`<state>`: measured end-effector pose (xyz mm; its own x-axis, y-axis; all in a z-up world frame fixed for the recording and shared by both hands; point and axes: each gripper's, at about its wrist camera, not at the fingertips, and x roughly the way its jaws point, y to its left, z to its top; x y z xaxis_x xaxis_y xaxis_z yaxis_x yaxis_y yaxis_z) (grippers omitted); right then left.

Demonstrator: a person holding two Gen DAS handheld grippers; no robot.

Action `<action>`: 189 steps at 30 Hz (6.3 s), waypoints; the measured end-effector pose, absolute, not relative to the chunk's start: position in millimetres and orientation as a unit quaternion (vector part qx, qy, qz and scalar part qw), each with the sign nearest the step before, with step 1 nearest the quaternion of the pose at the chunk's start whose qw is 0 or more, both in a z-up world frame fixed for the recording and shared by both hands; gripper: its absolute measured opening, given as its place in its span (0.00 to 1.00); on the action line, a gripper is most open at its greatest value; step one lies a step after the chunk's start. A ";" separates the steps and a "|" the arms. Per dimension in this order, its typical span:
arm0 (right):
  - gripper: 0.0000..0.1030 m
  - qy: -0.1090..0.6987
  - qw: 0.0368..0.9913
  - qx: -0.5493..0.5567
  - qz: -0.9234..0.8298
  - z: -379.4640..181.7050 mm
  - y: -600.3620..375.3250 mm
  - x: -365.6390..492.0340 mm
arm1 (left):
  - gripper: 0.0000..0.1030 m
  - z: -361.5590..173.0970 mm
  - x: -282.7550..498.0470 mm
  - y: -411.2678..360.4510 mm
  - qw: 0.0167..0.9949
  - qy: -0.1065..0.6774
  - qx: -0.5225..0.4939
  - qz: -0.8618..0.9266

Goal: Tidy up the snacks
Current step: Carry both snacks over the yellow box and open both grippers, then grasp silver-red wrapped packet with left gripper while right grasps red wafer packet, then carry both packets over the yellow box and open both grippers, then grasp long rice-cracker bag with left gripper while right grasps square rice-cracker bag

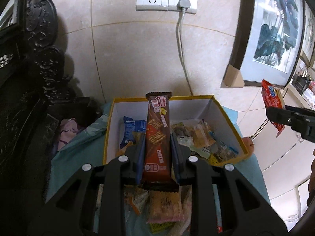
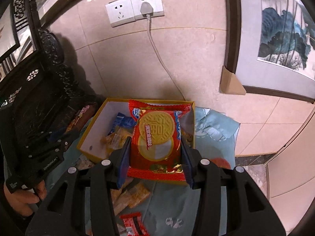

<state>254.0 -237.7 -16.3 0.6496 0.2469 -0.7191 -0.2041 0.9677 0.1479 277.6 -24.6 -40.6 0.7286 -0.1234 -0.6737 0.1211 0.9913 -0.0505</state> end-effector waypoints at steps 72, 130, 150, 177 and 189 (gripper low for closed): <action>0.44 0.588 0.778 -0.128 0.179 -245.4 -141.1 130.6 | 0.70 -251.9 116.7 10.5 0.862 0.499 0.058 -0.072; 0.43 0.404 0.900 0.024 0.163 -11.6 -223.6 115.3 | 0.32 -39.1 137.5 -19.8 0.925 0.363 0.001 -0.116; 0.43 0.417 0.897 0.026 0.144 -21.8 -230.0 185.1 | 0.32 -49.1 219.5 -29.3 0.924 0.368 -0.009 -0.107; 0.63 0.542 0.830 0.037 0.126 -163.1 -223.4 200.9 | 0.94 -195.4 185.1 -23.4 0.888 0.424 0.089 -0.157; 0.63 0.589 0.800 0.024 0.109 -192.0 -220.4 167.0 | 0.49 -250.3 156.9 -45.5 0.849 0.472 0.122 -0.204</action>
<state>167.0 -220.4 -192.0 0.2817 0.2025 -0.9379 -0.1462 0.9751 0.1666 156.9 -45.5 -250.3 0.4715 -0.2311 -0.8511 0.4620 0.8867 0.0152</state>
